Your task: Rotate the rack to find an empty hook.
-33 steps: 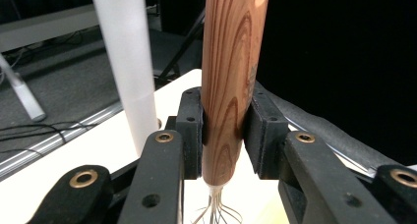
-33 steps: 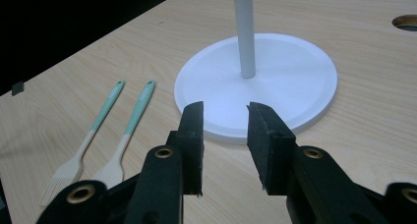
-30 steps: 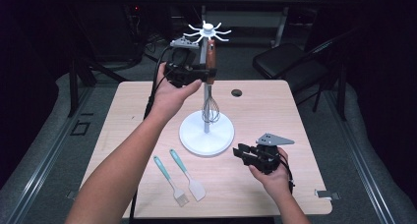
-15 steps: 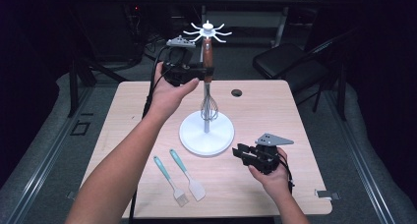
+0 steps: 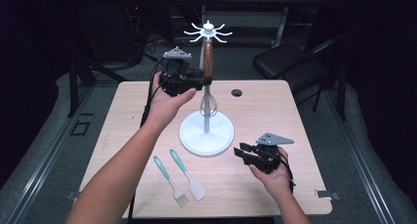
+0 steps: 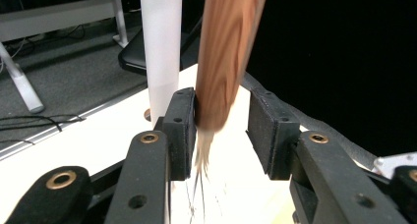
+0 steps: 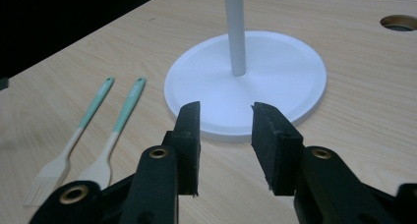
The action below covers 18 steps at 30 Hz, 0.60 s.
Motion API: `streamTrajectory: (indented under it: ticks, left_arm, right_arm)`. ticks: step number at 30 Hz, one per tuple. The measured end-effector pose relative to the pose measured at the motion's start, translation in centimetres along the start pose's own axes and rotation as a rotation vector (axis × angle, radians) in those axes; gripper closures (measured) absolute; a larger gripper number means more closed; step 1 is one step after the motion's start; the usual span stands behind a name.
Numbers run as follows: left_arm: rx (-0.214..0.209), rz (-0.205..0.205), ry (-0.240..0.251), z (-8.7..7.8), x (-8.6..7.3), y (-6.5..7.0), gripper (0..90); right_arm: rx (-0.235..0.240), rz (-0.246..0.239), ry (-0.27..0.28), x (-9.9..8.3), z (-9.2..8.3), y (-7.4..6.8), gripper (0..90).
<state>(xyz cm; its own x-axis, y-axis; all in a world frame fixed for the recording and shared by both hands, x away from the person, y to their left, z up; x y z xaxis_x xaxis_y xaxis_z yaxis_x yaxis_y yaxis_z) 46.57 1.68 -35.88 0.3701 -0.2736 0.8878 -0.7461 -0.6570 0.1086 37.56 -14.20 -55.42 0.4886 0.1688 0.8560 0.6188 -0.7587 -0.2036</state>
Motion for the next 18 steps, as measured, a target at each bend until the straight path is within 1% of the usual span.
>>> streamTrajectory:
  ticks: [2,3,5,7,9,10,11,13,15,16,17,18]
  left_arm:
    - [0.003,0.001,-0.004,0.0,-0.9,-0.1,61.4]
    - [0.0,0.004,-0.009,-0.1,-1.4,-0.2,61.2]
    - [0.007,0.018,-0.016,-0.2,-2.2,-0.2,61.0]
    - [0.016,0.026,-0.027,-0.3,-3.1,-0.3,61.2]
    - [0.017,0.03,-0.038,-0.4,-4.2,-0.3,61.2]
    - [0.023,0.033,-0.041,-0.5,-4.9,-0.4,61.1]
    - [0.026,0.037,-0.043,-0.6,-5.4,-0.4,61.0]
    - [0.021,0.026,-0.055,-0.9,-6.8,-0.8,61.0]
    - [0.019,0.001,-0.061,-1.0,-8.3,-1.3,61.2]
    - [0.03,-0.005,-0.062,-1.1,-9.1,-1.7,61.6]
    - [0.037,-0.011,-0.071,-1.2,-9.9,-2.0,62.1]
    - [0.043,-0.017,-0.077,-1.3,-10.7,-2.3,62.2]
  right_arm:
    - [-0.005,-0.01,0.008,0.1,0.1,0.1,58.6]
    - [-0.015,-0.023,0.016,0.1,0.1,0.3,56.3]
    - [-0.03,-0.023,0.02,0.1,0.0,0.5,55.5]
    - [-0.042,-0.023,0.034,0.3,-0.2,0.7,54.5]
    - [-0.05,-0.019,0.062,0.5,-0.2,0.9,53.7]
    - [-0.057,-0.025,0.063,0.5,-0.3,1.0,53.7]
    - [-0.058,-0.018,0.059,0.5,-0.3,1.2,53.7]
    - [-0.066,-0.018,0.059,0.5,-0.4,1.4,53.7]
    - [-0.066,-0.01,0.055,0.5,-0.5,1.5,57.5]
    - [-0.056,0.004,0.048,0.4,-0.5,1.4,57.9]
    - [-0.053,0.004,0.044,0.4,-0.6,1.4,58.6]
    - [-0.061,-0.005,0.046,0.4,-0.6,1.5,59.9]
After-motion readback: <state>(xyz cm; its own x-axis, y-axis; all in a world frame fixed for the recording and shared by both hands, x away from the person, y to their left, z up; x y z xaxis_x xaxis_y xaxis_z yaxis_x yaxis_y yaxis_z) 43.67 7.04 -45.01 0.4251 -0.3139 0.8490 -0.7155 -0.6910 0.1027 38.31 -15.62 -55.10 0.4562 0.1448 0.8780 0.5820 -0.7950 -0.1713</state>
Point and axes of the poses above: each handheld gripper's, and its own axes: z roughly forward along the jaws, x roughly out of its top, y roughly to its right, the point moved 9 cm from there along z, roughly forward along the jaws, and after that the axes turned 1 degree about z, right-handed, at the moved point
